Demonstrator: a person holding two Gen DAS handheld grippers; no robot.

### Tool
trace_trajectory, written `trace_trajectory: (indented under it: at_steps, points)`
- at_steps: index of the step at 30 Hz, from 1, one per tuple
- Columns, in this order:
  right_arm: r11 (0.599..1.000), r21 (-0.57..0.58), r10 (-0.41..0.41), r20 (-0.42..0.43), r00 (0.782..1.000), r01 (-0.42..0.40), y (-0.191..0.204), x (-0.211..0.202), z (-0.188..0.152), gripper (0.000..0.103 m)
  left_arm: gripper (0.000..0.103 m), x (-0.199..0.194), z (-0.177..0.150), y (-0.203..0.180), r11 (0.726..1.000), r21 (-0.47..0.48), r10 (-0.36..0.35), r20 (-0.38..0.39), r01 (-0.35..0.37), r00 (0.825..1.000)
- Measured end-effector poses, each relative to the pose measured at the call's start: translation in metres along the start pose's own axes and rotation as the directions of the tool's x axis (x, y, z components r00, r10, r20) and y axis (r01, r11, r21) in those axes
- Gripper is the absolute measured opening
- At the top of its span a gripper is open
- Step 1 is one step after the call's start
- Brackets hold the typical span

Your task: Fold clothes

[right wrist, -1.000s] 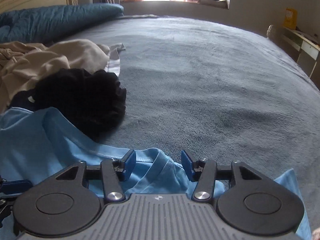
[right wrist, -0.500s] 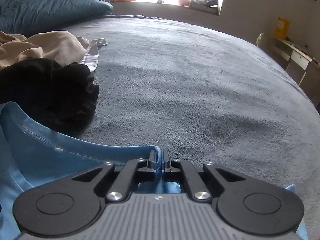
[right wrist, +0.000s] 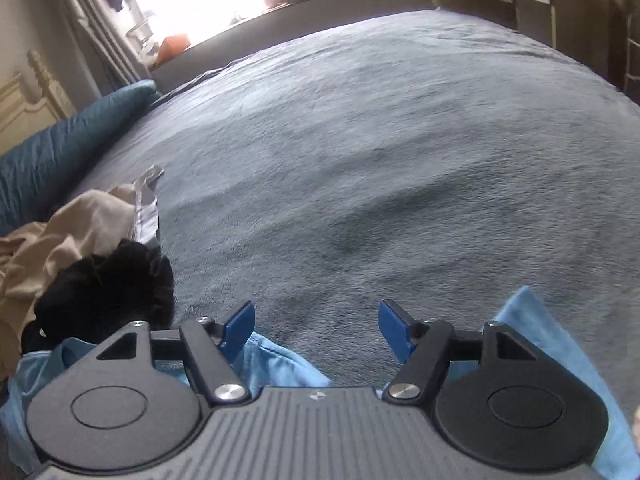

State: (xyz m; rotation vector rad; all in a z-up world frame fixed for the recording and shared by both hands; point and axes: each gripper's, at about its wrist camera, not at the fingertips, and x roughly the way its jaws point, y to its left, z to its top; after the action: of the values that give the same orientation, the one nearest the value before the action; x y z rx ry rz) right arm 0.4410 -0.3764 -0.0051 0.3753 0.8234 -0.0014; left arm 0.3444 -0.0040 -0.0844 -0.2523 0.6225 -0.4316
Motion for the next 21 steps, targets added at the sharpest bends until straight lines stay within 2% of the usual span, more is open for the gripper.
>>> trace_trajectory:
  at_steps: [3,6,8,10,13,17,21]
  points:
    - [1.000,0.011,-0.011,0.040,0.999,0.010,-0.014,-0.054,0.000,0.072,0.032,-0.001,0.002,-0.001,1.000,0.003,0.002,-0.004,-0.002,1.000]
    - [0.992,-0.026,-0.122,0.061,0.991,0.123,-0.020,-0.106,-0.010,0.072,0.032,-0.007,0.005,-0.005,1.000,0.023,0.017,0.004,-0.017,1.000]
    - [0.992,-0.006,-0.127,0.094,0.987,0.128,-0.027,-0.136,-0.031,0.072,0.032,-0.014,0.007,-0.012,0.998,0.056,0.040,0.022,-0.041,0.999]
    - [0.993,0.028,-0.114,0.135,0.984,0.111,-0.036,-0.163,-0.058,0.071,0.033,-0.020,0.008,-0.018,0.997,0.067,0.035,0.035,-0.037,0.999]
    - [0.983,0.141,-0.142,0.153,0.978,0.121,-0.055,-0.147,-0.086,0.069,0.033,-0.024,0.008,-0.027,0.996,0.085,0.024,0.026,-0.026,0.999]
    - [0.949,0.288,-0.183,0.171,0.968,0.129,-0.081,-0.126,-0.124,0.057,0.033,-0.022,0.002,-0.038,0.994,0.102,0.033,-0.007,-0.032,0.999]
    - [0.900,0.415,-0.230,0.196,0.953,0.132,-0.102,-0.104,-0.153,0.057,0.033,-0.026,-0.006,-0.043,0.997,0.078,0.009,-0.031,-0.007,0.999]
